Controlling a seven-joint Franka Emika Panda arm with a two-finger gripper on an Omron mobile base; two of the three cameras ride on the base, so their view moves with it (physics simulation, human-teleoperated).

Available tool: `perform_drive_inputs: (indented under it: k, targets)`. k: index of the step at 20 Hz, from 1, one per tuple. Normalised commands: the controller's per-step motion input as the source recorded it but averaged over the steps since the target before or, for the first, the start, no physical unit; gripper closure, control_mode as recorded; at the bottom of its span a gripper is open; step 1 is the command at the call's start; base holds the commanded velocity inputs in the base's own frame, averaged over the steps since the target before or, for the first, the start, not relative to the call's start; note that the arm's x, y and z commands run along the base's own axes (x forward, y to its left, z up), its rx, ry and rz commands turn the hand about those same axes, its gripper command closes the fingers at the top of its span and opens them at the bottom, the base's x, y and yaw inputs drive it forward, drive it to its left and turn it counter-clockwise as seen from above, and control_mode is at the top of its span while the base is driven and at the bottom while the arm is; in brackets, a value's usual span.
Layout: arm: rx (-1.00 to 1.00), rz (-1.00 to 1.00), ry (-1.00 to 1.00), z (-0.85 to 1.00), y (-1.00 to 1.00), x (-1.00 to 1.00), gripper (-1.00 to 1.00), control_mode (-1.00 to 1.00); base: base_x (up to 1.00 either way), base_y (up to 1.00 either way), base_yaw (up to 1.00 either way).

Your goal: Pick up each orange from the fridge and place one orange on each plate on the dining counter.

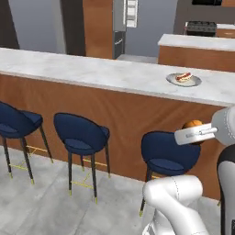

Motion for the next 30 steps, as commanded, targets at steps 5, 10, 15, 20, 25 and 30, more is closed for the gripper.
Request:
perform_drive_inputs:
  k: [5, 10, 15, 20, 25, 30]
  targets:
    - [0.00, 0.00, 0.00, 0.00, 0.00, 0.00, 1.00, 1.00, 0.87, 0.41, -0.67]
    - [0.00, 0.00, 0.00, 0.00, 0.00, 0.00, 1.00, 1.00, 0.70, 0.27, -0.72]
    - [0.00, 0.00, 0.00, 0.00, 0.00, 0.00, 1.00, 1.00, 0.49, 0.00, -0.75]
    - [0.00, 0.00, 0.00, 0.00, 0.00, 0.00, 1.00, 1.00, 0.17, -0.01, -0.41]
    - [0.00, 0.00, 0.00, 0.00, 0.00, 0.00, 1.00, 1.00, 0.35, 0.00, 0.00]
    - [0.00, 0.00, 0.00, 0.00, 0.00, 0.00, 1.00, 1.00, 1.00, 0.00, 0.00]
